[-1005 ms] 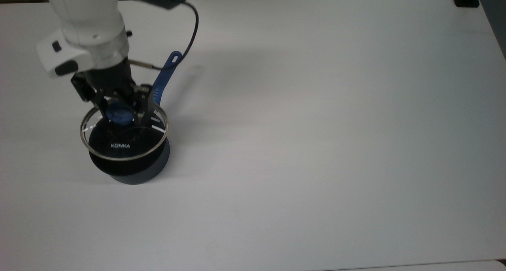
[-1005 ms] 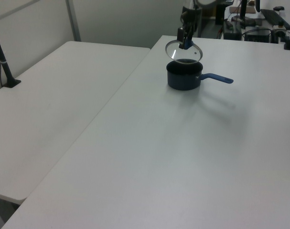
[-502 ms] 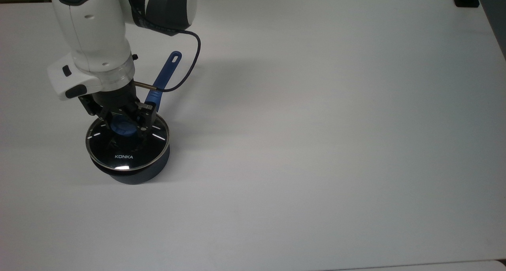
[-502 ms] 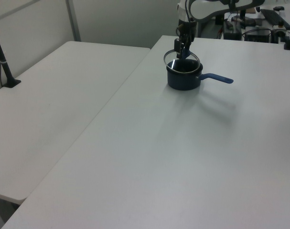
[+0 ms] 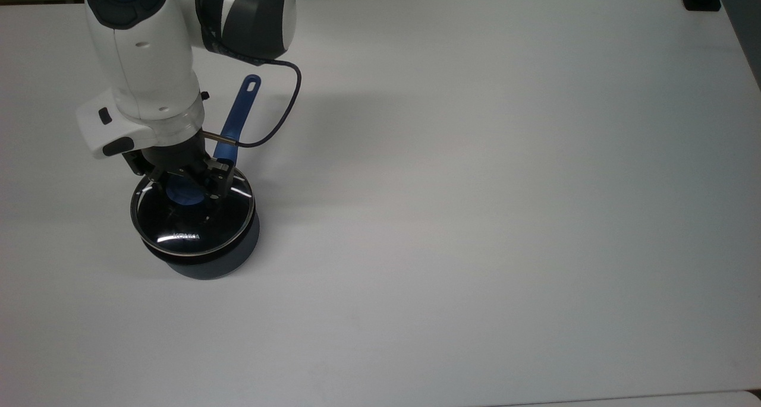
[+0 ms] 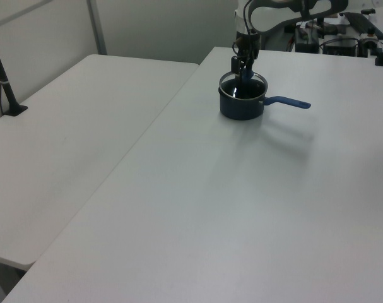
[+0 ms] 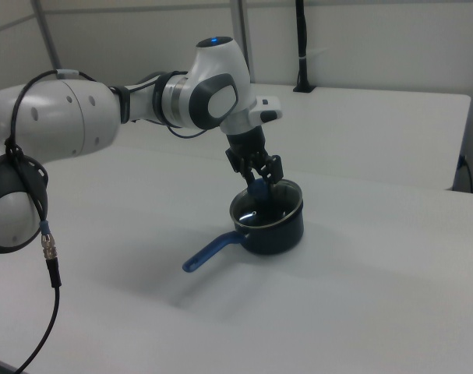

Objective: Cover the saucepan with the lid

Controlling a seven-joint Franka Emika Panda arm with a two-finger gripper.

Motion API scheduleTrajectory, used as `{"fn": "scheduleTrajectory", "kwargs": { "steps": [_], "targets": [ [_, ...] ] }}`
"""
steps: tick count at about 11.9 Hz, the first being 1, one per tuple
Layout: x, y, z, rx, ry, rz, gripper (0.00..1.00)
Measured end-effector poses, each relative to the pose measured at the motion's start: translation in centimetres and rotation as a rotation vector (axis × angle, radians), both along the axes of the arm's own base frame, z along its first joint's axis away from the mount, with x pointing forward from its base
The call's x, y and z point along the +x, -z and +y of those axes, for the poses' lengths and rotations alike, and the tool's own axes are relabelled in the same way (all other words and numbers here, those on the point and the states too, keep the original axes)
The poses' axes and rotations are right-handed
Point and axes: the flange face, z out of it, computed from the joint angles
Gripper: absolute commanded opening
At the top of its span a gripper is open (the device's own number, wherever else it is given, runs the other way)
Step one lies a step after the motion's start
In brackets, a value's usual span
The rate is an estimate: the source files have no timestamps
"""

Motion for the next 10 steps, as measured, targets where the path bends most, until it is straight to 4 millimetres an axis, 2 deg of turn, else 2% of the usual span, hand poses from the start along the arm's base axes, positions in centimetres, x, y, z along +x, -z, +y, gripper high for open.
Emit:
{"fn": "scheduleTrajectory", "kwargs": {
  "steps": [3, 7, 9, 10],
  "targets": [
    [-0.2, 0.7, -0.2, -0.026, 0.003, 0.018, 1.0],
    [-0.2, 0.5, -0.2, -0.021, 0.06, 0.006, 1.0],
    [-0.3, -1.2, -0.4, -0.015, 0.122, -0.029, 1.0],
    [-0.8, -3.2, -0.6, -0.015, 0.141, -0.055, 1.0]
  ]
}}
